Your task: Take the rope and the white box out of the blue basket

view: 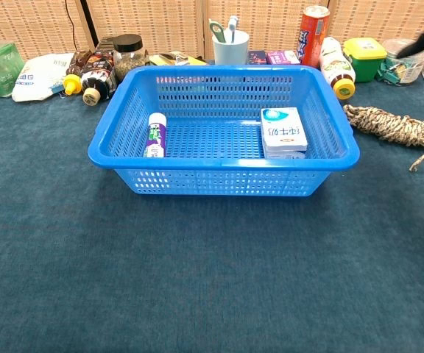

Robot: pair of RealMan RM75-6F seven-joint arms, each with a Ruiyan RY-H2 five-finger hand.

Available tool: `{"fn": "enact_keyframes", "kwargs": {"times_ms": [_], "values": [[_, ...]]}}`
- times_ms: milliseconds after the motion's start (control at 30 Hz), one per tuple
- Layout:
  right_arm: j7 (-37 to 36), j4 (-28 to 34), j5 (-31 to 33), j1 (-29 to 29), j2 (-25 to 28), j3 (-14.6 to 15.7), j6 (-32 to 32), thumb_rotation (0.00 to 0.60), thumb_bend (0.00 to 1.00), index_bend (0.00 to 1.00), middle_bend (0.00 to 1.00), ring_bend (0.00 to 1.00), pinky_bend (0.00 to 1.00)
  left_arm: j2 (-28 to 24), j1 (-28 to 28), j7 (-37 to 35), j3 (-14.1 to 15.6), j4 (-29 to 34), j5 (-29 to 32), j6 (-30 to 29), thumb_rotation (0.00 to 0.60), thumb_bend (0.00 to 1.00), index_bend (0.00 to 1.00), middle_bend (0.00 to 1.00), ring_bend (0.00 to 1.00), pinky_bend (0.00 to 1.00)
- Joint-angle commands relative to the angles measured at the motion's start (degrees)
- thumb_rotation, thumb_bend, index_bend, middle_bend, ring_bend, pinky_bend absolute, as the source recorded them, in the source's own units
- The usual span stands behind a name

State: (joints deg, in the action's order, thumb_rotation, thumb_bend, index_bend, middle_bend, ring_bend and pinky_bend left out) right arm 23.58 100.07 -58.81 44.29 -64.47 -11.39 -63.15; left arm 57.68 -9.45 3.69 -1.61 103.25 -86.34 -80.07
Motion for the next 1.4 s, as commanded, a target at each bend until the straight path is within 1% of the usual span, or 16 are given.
{"fn": "enact_keyframes", "kwargs": {"times_ms": [33,167,267,333,433,567,667,733,800,900,1133,1233,1400], "values": [[-1.23,1.69,-0.79,1.96,-0.39,-1.75,2.59,0.6,0.0,0.0,0.0,0.0,0.0,0.06,0.01,-0.6,0.06,-0.15,-0.26,-0.11,0.6,0.08,0.0,0.0,0.0,0.0],[-2.91,0.73,-1.0,5.2,-3.38,-3.82,5.88,0.6,0.0,0.0,0.0,0.0,0.0,0.1,-0.02,-1.84,-0.12,-0.22,-0.78,-0.55,0.6,0.08,0.0,0.0,0.0,0.0],[-3.77,0.1,0.08,7.48,-5.43,-4.62,9.02,0.6,0.0,0.0,0.0,0.0,0.0,0.11,-0.23,-2.11,-0.19,-0.26,-1.0,-0.4,0.6,0.08,0.0,0.0,0.0,0.0],[-3.31,-0.75,1.01,9.17,-7.17,-4.78,10.91,0.6,0.0,0.0,0.0,0.0,0.0,0.22,-0.39,-2.15,-0.21,-0.35,-1.06,-0.21,0.6,0.08,0.0,0.0,0.0,0.0],[-2.66,-2.16,4.08,11.64,-10.08,-4.83,13.86,0.6,0.0,0.0,0.0,0.0,0.0,0.43,-0.73,-2.39,-0.24,-0.54,-0.9,0.41,0.6,0.08,0.0,0.0,0.0,0.0],[0.29,-4.61,8.54,14.77,-13.79,-3.83,16.28,0.6,0.0,0.0,0.0,0.0,0.0,0.77,-1.0,-3.01,-0.44,-0.9,-0.72,0.66,0.6,0.08,0.0,0.0,0.0,0.0],[3.45,-6.79,12.24,16.77,-16.48,-2.74,16.62,0.6,0.0,0.0,0.0,0.0,0.0,1.03,-1.18,-3.22,-0.41,-1.23,-0.72,0.96,0.6,0.08,0.0,0.0,0.0,0.0],[6.47,-8.84,15.8,18.35,-18.58,-1.68,16.52,0.6,0.0,0.0,0.0,0.0,0.0,1.16,-1.31,-3.35,-0.35,-1.44,-0.67,1.27,0.6,0.08,0.0,0.0,0.0,0.0],[9.82,-10.91,20.73,20.2,-20.65,-0.58,16.5,0.6,0.0,0.0,0.0,0.0,0.0,1.15,-1.41,-3.58,-0.42,-1.56,-0.64,1.32,0.6,0.08,0.0,0.0,0.0,0.0],[13.91,-13.04,26.56,22.29,-22.42,0.75,15.72,0.6,0.0,0.0,0.0,0.0,0.0,1.07,-1.44,-4.09,-0.52,-1.8,-0.47,1.28,0.6,0.08,0.0,0.0,0.0,0.0],[21.05,-14.65,37.53,25.85,-24.76,2.94,13.7,0.6,0.0,0.0,0.0,0.0,0.0,1.16,-2.2,-4.34,-0.78,-2.18,0.38,2.66,0.6,0.08,0.0,0.0,0.0,0.0],[23.69,-16.03,41.17,27.39,-26.33,3.48,12.68,0.6,0.0,0.0,0.0,0.0,0.0,1.14,-2.38,-4.25,-0.69,-2.17,0.38,3.01,0.6,0.08,0.0,0.0,0.0,0.0],[25.96,-18.42,44.52,28.74,-28.36,3.58,11.54,0.6,0.0,0.0,0.0,0.0,0.0,1.06,-2.44,-4.7,-0.75,-2.32,0.7,3.13,0.6,0.08,0.0,0.0,0.0,0.0]]}}
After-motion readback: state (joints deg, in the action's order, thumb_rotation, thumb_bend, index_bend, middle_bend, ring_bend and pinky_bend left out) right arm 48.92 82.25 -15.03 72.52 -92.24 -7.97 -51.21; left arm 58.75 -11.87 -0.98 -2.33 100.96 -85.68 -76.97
